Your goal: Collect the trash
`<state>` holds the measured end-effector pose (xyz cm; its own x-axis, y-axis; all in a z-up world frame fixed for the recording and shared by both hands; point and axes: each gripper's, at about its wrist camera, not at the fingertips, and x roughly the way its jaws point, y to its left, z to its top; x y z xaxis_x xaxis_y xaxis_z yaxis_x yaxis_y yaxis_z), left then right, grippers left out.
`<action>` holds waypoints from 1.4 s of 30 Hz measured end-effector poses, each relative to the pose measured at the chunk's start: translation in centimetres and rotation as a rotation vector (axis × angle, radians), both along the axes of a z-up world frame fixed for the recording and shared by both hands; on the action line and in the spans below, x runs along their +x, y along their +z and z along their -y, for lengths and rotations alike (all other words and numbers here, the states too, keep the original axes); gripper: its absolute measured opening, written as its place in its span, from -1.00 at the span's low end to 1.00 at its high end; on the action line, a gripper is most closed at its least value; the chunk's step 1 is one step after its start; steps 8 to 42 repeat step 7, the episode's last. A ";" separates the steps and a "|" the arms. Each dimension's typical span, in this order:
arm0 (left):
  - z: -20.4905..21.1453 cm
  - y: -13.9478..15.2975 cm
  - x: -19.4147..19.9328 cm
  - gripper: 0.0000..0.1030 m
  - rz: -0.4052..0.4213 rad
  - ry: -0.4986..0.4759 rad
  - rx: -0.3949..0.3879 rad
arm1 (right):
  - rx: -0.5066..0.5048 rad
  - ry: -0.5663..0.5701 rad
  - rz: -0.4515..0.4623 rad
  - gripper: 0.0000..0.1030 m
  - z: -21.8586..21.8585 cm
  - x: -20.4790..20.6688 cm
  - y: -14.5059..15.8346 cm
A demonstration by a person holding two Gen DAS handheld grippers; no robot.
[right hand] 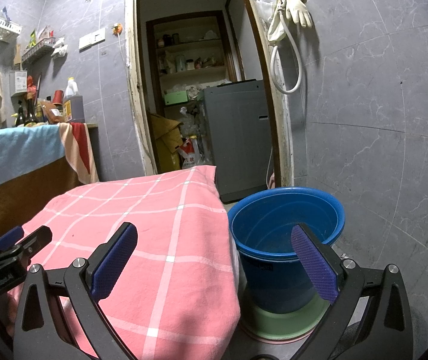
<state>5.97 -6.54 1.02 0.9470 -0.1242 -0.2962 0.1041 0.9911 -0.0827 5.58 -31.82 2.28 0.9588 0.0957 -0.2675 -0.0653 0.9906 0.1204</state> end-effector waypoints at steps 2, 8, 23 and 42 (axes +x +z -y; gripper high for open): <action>-0.1 0.0 0.1 0.89 0.001 -0.002 0.002 | 0.001 0.000 -0.001 1.00 0.0 0.0 0.0; -0.1 0.0 0.1 0.89 0.001 -0.001 0.002 | 0.000 0.000 -0.002 1.00 0.0 0.0 0.0; -0.1 0.0 0.1 0.89 0.001 -0.001 0.002 | 0.000 0.000 -0.002 1.00 0.0 0.0 0.0; -0.1 0.0 0.1 0.89 0.001 -0.001 0.002 | 0.000 0.000 -0.002 1.00 0.0 0.0 0.0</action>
